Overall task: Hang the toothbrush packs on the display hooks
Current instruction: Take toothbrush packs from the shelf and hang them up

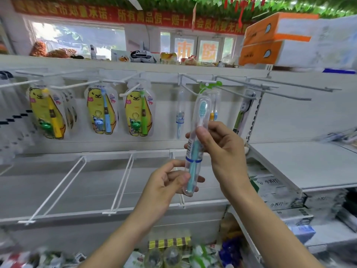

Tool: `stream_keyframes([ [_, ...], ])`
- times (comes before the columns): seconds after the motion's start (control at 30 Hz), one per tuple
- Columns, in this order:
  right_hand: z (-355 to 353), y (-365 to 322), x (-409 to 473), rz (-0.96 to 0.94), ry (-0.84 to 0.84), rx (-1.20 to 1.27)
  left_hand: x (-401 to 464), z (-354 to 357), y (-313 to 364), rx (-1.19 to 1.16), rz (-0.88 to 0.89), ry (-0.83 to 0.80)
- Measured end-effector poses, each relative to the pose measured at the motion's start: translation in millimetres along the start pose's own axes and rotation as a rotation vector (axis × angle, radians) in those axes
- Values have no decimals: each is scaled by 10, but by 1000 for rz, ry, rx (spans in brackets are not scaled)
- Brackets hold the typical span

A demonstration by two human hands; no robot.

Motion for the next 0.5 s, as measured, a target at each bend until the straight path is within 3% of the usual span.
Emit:
stream_keyframes([
  [0.5,71,146,169,-5,-13,-30,136,-139,-91,34,-24,-20],
])
Point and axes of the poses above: each hand's wrist, its own x-axis towards the middle knuckle, its own z-axis out of the palm, y = z × x, the point moved 4 cm from there along x, towards the middle knuckle, and after that the axes turned 15 degrees about z, right-handed, at the moved point
